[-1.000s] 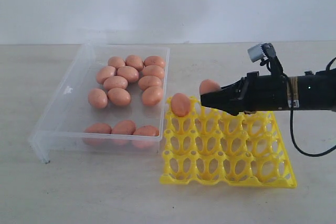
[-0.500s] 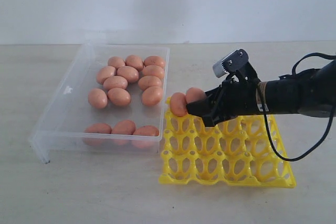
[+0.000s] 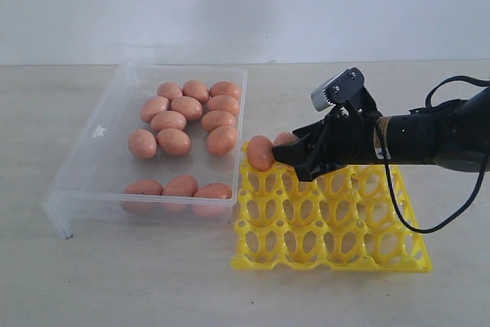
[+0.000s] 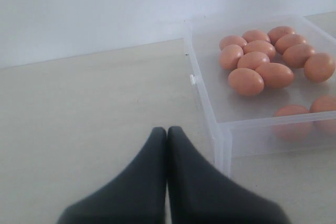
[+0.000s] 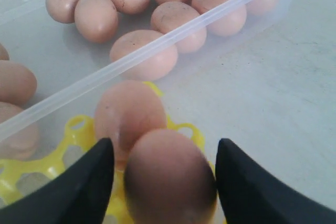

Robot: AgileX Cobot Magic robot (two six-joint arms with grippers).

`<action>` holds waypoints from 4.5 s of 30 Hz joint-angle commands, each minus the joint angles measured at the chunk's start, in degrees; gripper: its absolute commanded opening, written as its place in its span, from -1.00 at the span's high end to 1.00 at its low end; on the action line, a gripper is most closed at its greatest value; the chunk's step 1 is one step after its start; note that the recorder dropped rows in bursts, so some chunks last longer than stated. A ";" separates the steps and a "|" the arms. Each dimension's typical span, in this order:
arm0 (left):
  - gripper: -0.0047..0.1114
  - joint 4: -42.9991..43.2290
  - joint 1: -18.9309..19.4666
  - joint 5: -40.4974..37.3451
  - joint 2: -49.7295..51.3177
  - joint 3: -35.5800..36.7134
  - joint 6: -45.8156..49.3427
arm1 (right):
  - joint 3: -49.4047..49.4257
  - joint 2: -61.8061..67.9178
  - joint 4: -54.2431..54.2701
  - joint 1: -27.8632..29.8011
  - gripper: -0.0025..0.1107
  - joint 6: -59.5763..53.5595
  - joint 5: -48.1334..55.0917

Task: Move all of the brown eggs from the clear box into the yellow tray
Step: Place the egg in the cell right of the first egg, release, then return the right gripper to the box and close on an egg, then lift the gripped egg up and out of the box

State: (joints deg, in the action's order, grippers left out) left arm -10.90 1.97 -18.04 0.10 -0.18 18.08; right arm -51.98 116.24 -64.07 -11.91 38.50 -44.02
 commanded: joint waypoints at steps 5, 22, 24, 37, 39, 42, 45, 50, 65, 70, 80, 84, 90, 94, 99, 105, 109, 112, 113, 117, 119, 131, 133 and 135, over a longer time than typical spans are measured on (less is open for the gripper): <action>0.99 -0.41 -0.51 0.24 -0.10 0.18 -0.52 | -0.10 -0.27 -0.13 0.00 -0.05 0.21 0.73; 0.99 -0.41 -0.51 0.24 -0.10 0.18 -0.52 | -0.10 -16.09 -0.88 -0.11 0.56 8.42 -1.86; 0.99 -0.41 -0.51 0.24 -0.10 0.18 -0.52 | -0.10 -19.15 -7.34 -0.11 0.96 13.59 -1.10; 0.99 -0.41 -0.51 0.24 -0.10 0.18 -0.52 | -1.39 -37.46 -23.90 -12.54 0.96 36.03 25.69; 0.99 -0.41 -0.51 0.24 -0.10 0.18 -0.52 | -2.50 -37.29 -28.56 -17.32 0.96 43.08 37.19; 0.99 -0.41 -0.51 0.24 -0.10 0.18 -0.52 | -5.17 -34.62 -29.35 -22.06 0.96 52.41 44.90; 0.99 -0.41 -0.51 0.24 -0.10 0.18 -0.52 | -8.83 -29.98 -29.33 -23.22 0.96 54.28 39.95; 0.99 -0.41 -0.51 0.24 -0.10 0.18 -0.52 | -12.75 -25.31 -34.33 -26.09 0.96 40.61 39.03; 0.99 -0.41 -0.51 0.24 -0.10 0.18 -0.52 | -19.59 -20.06 24.38 -36.56 0.96 -32.03 98.57; 0.99 -0.41 -0.51 0.24 -0.10 0.18 -0.52 | -28.39 -18.91 53.25 -31.29 0.96 -54.41 99.43; 0.99 -0.41 -0.51 0.24 -0.10 0.18 -0.52 | -48.42 -5.57 90.76 -25.95 0.96 -76.75 106.57; 0.99 -0.41 -0.51 0.24 -0.10 0.18 -0.52 | -50.40 -0.52 90.33 -26.59 0.78 -81.80 98.44; 0.99 -0.41 -0.51 0.24 -0.10 0.18 -0.52 | -50.40 4.51 88.15 -26.59 0.07 -80.46 88.57; 0.99 -0.41 -0.51 0.24 -0.10 0.18 -0.52 | -50.40 7.97 87.29 -26.59 -0.05 -80.35 82.20; 0.99 -0.41 -0.51 0.24 -0.10 0.18 -0.52 | -50.40 11.34 85.71 -26.59 -0.05 -79.42 74.87; 0.99 -0.41 -0.51 0.24 -0.10 0.18 -0.52 | -50.40 14.75 80.18 -27.95 -0.05 -79.67 67.64; 0.99 -0.41 -0.51 0.24 -0.10 0.18 -0.52 | -50.40 16.35 78.98 -28.79 -0.05 -79.56 62.95; 0.99 -0.41 -0.51 0.24 -0.10 0.18 -0.52 | -50.40 17.27 78.88 -28.65 -0.05 -78.64 61.82; 0.99 -0.41 -0.51 0.24 -0.10 0.18 -0.52 | -50.40 17.64 78.53 -28.65 -0.05 -78.41 61.82; 0.99 -0.41 -0.51 0.24 -0.10 0.18 -0.52 | -50.40 18.76 77.70 -28.65 -0.05 -78.41 62.07; 0.99 -0.41 -0.51 0.24 -0.10 0.18 -0.52 | -50.40 19.38 77.70 -28.65 -0.05 -78.41 62.21; 0.99 -0.41 -0.51 0.24 -0.10 0.18 -0.52 | -50.40 20.20 77.01 -28.65 0.97 -78.65 62.62; 0.99 -0.41 -0.51 0.24 -0.10 0.18 -0.52 | -50.40 19.94 77.12 -28.65 0.96 -77.60 63.91; 0.99 -0.41 -0.51 0.24 -0.10 0.18 -0.52 | -50.40 18.50 77.25 -28.65 0.96 -74.63 68.17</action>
State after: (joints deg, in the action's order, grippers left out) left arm -10.90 1.97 -18.04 0.10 -0.18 18.08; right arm -102.10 136.29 13.31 -40.69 -38.57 19.72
